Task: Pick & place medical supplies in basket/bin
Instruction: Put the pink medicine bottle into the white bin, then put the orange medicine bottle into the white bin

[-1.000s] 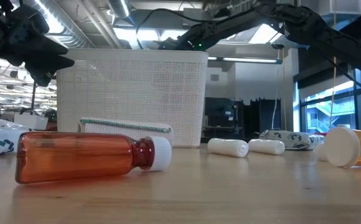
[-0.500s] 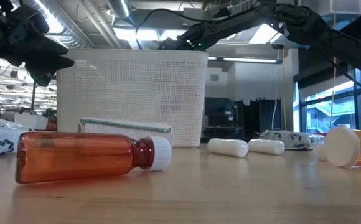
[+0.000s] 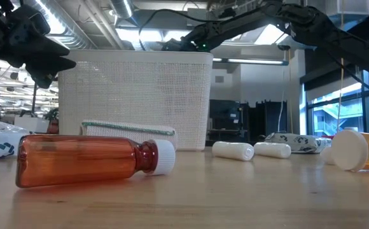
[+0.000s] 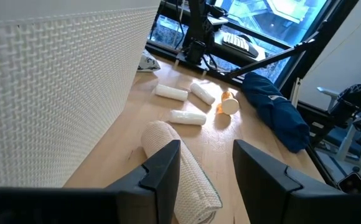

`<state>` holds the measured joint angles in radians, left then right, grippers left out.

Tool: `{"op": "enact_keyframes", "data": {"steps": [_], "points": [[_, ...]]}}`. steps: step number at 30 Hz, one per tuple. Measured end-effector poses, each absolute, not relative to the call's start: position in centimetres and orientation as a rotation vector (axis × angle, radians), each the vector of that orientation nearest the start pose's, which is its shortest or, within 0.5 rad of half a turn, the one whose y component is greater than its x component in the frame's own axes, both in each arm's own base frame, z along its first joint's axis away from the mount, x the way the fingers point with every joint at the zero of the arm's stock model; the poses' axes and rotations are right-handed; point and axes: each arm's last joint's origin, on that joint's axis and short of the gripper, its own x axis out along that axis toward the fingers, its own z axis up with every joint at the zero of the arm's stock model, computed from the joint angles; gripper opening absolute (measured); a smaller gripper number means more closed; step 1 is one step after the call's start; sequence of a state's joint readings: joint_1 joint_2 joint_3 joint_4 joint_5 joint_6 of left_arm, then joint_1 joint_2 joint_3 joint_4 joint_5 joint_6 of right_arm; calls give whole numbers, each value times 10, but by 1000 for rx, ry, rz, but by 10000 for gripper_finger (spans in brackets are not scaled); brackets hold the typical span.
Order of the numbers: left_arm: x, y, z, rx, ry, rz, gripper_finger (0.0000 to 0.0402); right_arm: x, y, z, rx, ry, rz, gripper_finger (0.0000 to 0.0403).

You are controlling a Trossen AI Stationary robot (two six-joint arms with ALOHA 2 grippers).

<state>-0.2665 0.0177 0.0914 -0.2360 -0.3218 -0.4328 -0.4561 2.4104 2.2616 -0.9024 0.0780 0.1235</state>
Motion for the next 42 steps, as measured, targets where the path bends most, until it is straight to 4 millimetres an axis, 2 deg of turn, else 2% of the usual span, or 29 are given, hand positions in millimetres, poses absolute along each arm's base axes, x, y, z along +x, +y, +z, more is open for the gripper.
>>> {"op": "enact_keyframes", "data": {"steps": [19,31,33,36,42], "points": [[89,-15,171,-385,141,87,143,462,-229,219,293,1021,-538,197],[89,-15,171,-385,141,87,143,462,-229,219,289,1022,-536,288],[89,-15,171,-385,141,87,143,461,-229,225,292,1022,-537,294],[89,-15,171,-385,141,87,143,463,-228,247,280,970,-536,296],[89,-15,171,-385,141,87,143,461,-207,293,248,827,-487,297]]}}
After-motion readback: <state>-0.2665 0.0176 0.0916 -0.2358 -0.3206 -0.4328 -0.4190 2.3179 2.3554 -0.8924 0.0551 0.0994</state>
